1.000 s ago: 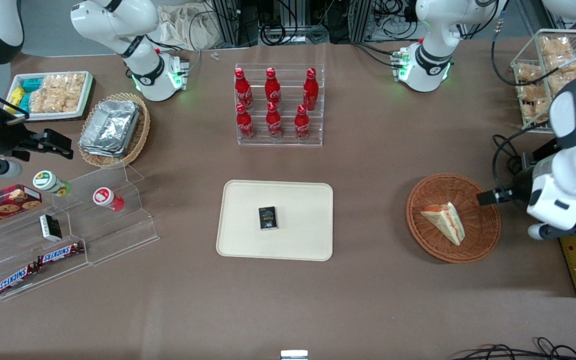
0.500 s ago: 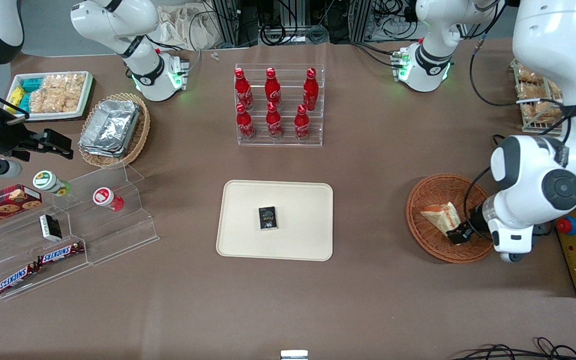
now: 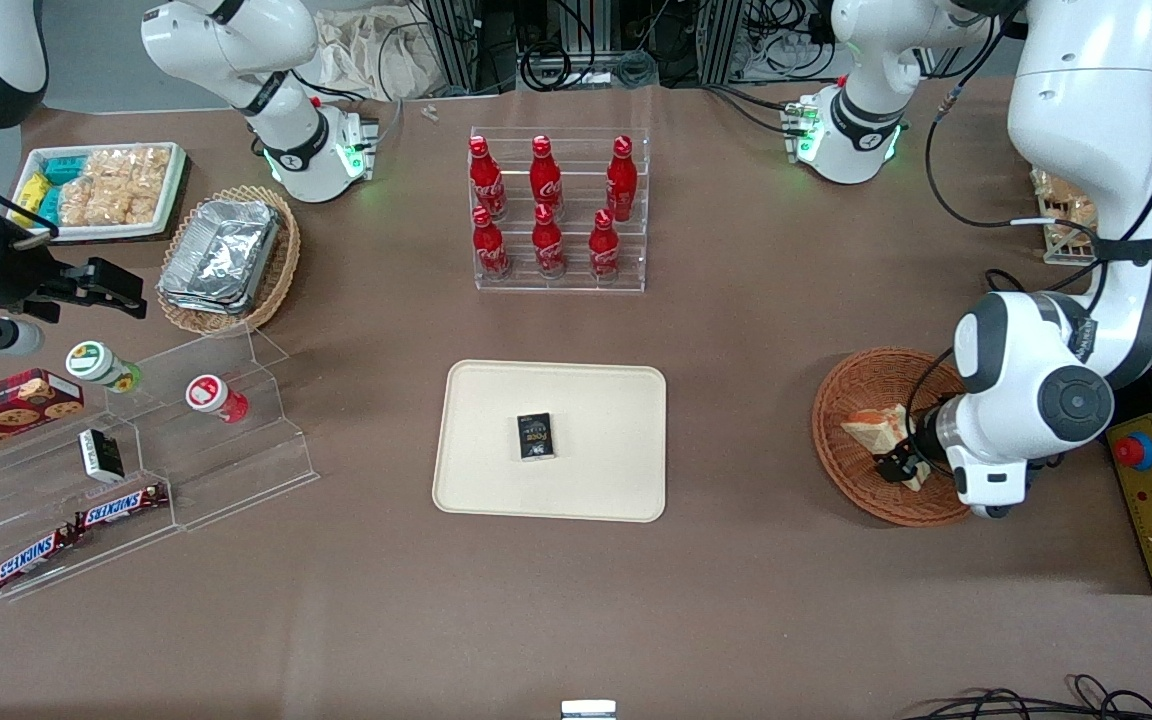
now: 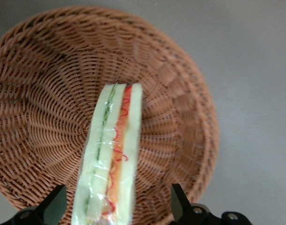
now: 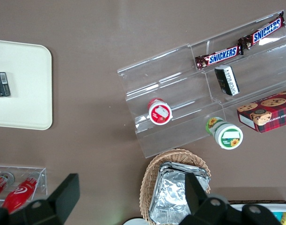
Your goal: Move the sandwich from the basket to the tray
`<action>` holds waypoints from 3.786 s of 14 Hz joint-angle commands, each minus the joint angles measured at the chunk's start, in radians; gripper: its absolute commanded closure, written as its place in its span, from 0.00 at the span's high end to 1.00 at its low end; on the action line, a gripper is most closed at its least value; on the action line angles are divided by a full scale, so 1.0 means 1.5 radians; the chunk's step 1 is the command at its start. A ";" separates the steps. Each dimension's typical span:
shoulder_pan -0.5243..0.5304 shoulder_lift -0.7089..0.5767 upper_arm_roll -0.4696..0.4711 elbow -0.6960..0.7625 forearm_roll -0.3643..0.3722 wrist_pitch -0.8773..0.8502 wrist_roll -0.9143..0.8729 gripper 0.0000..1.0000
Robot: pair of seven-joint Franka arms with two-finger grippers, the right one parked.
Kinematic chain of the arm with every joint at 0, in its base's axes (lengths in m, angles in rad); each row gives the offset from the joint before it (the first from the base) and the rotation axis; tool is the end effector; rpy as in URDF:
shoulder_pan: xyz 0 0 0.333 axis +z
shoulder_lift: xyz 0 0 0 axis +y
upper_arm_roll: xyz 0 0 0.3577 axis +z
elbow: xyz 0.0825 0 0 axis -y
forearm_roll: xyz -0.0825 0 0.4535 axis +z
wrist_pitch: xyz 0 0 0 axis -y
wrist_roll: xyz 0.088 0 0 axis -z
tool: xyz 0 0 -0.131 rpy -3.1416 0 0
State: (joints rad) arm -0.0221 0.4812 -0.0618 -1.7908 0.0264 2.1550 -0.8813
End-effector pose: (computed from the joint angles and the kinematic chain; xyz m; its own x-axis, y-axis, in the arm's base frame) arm 0.7084 -0.0556 0.2425 0.7014 0.7083 -0.0800 0.7033 -0.7059 -0.0839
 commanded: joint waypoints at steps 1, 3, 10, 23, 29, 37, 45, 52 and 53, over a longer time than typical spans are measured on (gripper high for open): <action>-0.007 -0.003 0.000 -0.032 0.019 0.035 -0.026 1.00; -0.008 -0.002 0.000 -0.060 0.024 0.065 -0.030 1.00; -0.008 -0.006 -0.001 -0.048 0.030 0.073 -0.043 0.00; -0.012 -0.043 -0.122 0.317 -0.032 -0.280 0.043 0.00; -0.107 0.109 -0.205 0.364 -0.001 -0.146 0.081 0.00; -0.245 0.271 -0.195 0.385 0.082 -0.097 0.138 0.14; -0.243 0.254 -0.194 0.386 0.132 -0.129 0.111 0.99; -0.158 0.071 -0.172 0.368 0.126 -0.255 -0.012 0.99; -0.127 0.034 -0.172 0.348 0.121 -0.269 -0.008 0.99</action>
State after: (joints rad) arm -0.2873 0.6519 -0.3153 -1.1889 0.2135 1.7947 -0.8781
